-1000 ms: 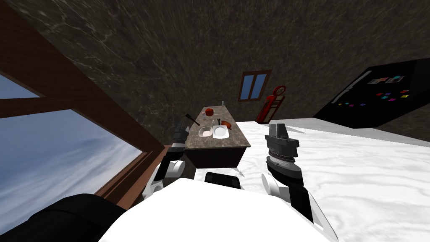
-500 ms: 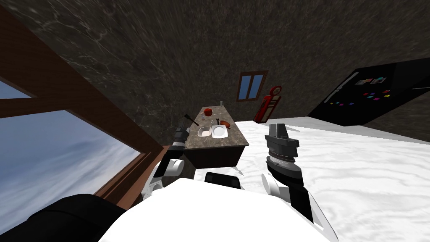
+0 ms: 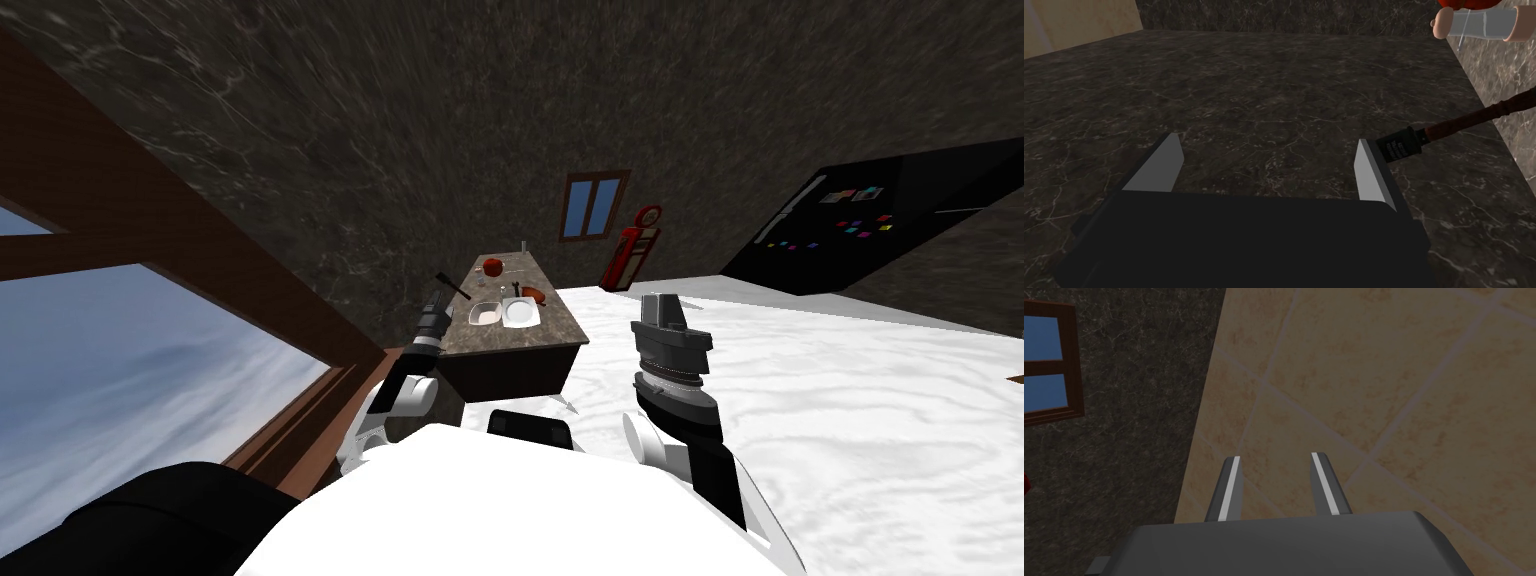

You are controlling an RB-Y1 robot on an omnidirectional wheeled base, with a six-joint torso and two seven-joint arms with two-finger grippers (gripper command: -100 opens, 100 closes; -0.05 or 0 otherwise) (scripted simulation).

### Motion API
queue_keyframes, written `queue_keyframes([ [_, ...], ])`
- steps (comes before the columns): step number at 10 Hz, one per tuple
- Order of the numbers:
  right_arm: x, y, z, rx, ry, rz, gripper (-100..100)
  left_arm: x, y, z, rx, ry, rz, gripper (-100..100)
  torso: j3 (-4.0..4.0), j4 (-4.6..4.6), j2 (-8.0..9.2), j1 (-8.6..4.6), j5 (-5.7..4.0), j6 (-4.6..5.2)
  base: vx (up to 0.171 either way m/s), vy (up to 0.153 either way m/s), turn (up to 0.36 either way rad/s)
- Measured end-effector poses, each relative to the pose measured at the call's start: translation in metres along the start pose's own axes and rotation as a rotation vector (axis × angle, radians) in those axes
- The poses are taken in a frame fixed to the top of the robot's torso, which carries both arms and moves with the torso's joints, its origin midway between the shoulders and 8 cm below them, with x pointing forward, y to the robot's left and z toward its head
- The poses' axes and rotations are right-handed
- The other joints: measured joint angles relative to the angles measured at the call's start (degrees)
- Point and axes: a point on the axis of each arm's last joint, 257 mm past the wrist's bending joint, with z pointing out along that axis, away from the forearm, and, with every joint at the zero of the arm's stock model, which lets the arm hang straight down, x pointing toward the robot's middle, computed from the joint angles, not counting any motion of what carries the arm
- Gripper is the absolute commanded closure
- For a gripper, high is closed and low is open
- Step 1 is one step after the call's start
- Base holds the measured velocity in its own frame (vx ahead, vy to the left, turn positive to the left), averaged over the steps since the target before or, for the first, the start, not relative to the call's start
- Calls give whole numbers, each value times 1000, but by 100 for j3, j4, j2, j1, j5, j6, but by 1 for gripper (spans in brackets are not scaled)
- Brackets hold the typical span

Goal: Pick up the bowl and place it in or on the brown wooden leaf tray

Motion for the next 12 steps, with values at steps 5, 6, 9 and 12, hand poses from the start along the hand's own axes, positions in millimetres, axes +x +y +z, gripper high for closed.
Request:
queue_keyframes([
  [5,0,0,0,0,0,0,0,-12,26,5,-110,-23,-5,-100,-1,-1,-2,-1,0,1,-10,0,-58],
  [6,0,0,0,0,0,0,0,-14,31,5,-134,-27,-6,-100,-1,0,-2,-1,0,-1,-7,-4,-83],
  [9,0,0,0,0,0,0,0,-23,47,6,-203,-48,-5,-100,-2,-1,-4,-2,-1,1,-5,-3,-58],
  [12,0,0,0,0,0,0,0,-31,64,4,-271,-69,-3,-100,-3,-1,-4,-2,-1,-1,-2,-6,-74],
])
